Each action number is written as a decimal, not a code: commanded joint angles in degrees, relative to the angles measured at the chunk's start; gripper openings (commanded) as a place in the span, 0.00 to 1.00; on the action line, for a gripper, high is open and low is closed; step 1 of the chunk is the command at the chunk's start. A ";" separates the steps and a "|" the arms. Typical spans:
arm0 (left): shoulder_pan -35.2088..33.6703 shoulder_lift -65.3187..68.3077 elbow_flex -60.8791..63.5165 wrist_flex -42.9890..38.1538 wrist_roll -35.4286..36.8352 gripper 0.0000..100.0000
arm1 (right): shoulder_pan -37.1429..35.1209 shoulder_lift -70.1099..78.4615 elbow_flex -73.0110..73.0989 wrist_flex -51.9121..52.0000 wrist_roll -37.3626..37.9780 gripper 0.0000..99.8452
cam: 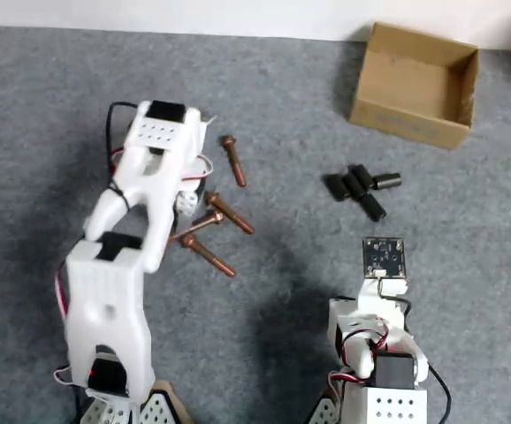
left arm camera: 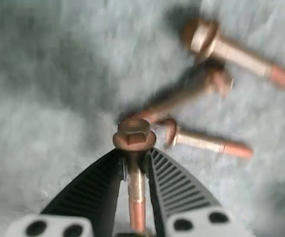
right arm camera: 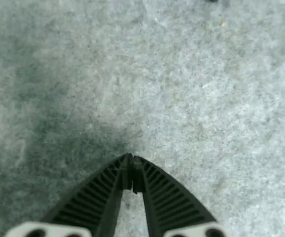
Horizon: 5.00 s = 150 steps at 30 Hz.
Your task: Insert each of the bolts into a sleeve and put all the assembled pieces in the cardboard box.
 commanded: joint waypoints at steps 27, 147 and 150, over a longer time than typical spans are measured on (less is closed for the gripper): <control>1.19 -31.96 39.52 -30.95 -0.53 0.01 | -0.57 56.57 -45.14 2.33 -0.18 0.00; -4.09 -31.87 49.36 -48.79 -4.92 0.01 | -5.05 161.98 -164.00 21.58 33.49 0.12; -4.09 -31.87 49.36 -48.79 -4.92 0.01 | -5.58 161.98 -164.00 21.49 33.49 0.12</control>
